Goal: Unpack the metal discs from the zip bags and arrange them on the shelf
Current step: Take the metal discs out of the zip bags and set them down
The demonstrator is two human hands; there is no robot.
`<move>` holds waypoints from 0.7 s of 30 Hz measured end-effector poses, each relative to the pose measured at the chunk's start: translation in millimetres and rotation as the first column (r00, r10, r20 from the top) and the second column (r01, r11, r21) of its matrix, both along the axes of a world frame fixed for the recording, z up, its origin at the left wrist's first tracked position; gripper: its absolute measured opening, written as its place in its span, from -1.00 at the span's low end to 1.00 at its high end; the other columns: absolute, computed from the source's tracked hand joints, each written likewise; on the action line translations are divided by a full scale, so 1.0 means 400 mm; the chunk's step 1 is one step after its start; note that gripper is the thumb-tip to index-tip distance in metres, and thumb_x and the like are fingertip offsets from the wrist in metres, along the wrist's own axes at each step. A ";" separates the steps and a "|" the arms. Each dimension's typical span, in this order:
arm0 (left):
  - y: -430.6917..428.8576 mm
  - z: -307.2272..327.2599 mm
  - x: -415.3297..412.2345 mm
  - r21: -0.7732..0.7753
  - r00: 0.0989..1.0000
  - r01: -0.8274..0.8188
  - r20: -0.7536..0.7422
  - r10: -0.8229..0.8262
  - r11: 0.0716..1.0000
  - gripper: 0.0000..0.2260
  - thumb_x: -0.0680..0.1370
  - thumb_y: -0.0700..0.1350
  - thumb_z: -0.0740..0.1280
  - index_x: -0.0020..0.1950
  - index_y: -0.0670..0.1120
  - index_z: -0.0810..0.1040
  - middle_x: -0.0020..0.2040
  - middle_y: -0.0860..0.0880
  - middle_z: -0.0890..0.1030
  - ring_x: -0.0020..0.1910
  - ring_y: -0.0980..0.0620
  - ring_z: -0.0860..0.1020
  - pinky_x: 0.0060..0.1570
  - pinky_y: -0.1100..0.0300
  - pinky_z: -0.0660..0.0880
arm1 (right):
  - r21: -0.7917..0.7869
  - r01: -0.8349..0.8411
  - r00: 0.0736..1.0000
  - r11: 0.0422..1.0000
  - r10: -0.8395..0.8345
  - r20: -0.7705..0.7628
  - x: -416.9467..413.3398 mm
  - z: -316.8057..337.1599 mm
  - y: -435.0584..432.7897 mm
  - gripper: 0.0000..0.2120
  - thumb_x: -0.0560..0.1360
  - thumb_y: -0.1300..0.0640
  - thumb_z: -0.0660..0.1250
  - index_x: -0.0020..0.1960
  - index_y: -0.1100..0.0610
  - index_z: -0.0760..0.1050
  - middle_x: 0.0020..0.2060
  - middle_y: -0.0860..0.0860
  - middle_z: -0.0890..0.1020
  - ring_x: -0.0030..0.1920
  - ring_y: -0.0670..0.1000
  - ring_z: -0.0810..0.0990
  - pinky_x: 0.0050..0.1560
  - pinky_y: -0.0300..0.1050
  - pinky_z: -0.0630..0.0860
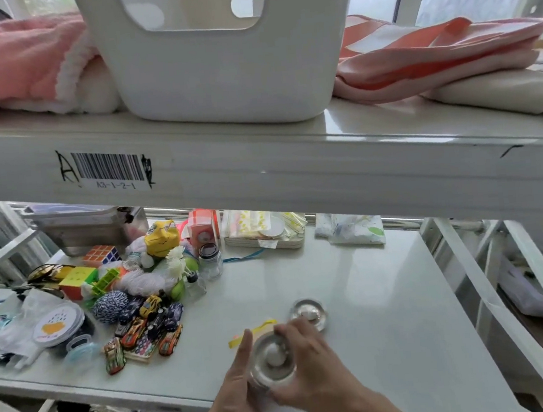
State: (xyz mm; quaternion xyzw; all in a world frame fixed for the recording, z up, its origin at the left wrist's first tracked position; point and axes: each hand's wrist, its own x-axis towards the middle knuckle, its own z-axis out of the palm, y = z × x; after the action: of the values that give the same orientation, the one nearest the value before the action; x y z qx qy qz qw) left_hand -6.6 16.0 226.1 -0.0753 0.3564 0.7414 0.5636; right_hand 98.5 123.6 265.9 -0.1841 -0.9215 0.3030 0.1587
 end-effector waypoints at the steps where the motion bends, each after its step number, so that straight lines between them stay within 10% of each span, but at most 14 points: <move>1: 0.001 -0.005 -0.005 0.002 0.998 -0.004 -0.058 0.004 1.000 -0.26 0.21 0.08 0.69 0.26 -0.29 0.66 0.19 -0.34 0.70 0.07 -0.22 0.74 0.26 -0.11 0.62 | 0.034 -0.010 1.000 0.999 0.010 0.005 -0.010 -0.003 -0.017 -0.34 0.22 -0.20 0.41 0.26 -0.01 0.44 0.10 -0.10 0.46 0.16 -0.08 0.45 0.27 -0.17 0.43; 7: -0.034 -0.003 -0.024 -0.096 0.947 0.057 -0.309 -0.084 0.994 -0.38 0.25 -0.31 0.56 0.28 -0.43 0.56 -0.08 -0.32 0.75 -0.19 -0.18 0.77 -0.25 0.08 0.73 | -0.169 -0.120 0.986 0.978 0.137 0.090 -0.025 0.008 -0.010 -0.18 0.22 -0.26 0.50 0.40 -0.03 0.37 0.23 -0.14 0.43 0.28 -0.13 0.39 0.38 -0.24 0.33; 10: -0.062 0.000 -0.030 -0.084 0.924 0.079 -0.367 -0.105 0.993 -0.40 0.24 -0.28 0.59 0.25 -0.41 0.61 -0.10 -0.31 0.74 -0.27 -0.15 0.75 -0.24 0.09 0.72 | -0.365 0.138 0.990 0.921 -0.139 0.023 -0.043 -0.004 0.085 -0.24 0.24 -0.23 0.48 0.37 0.06 0.47 0.21 -0.11 0.54 0.21 -0.12 0.53 0.34 -0.10 0.45; 14: -0.101 -0.001 -0.034 -0.063 0.915 0.110 -0.384 -0.126 0.992 -0.31 0.07 -0.20 0.67 0.17 -0.38 0.67 -0.10 -0.32 0.72 -0.30 -0.16 0.72 -0.24 0.08 0.70 | -0.105 0.351 0.910 0.931 -0.313 0.272 -0.064 -0.052 0.235 -0.29 0.36 0.03 0.42 0.48 0.08 0.32 0.43 0.05 0.41 0.39 0.08 0.40 0.41 -0.05 0.35; 21: -0.123 0.026 -0.047 -0.138 0.933 0.080 -0.339 -0.123 0.987 -0.36 -0.02 -0.17 0.73 0.02 -0.35 0.74 -0.16 -0.29 0.76 -0.30 -0.15 0.73 -0.23 0.08 0.70 | 0.189 0.192 0.823 0.963 -0.263 0.504 -0.081 -0.095 0.248 -0.29 0.34 -0.17 0.37 0.42 0.03 0.32 0.34 0.02 0.42 0.33 0.12 0.38 0.30 0.00 0.41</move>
State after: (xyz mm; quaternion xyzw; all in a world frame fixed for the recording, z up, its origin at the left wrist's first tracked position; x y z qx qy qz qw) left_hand -25.2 -33.2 236.6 0.0404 0.4980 0.6898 0.5239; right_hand 65.9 222.9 228.0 -0.3579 -0.9186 0.1593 -0.0521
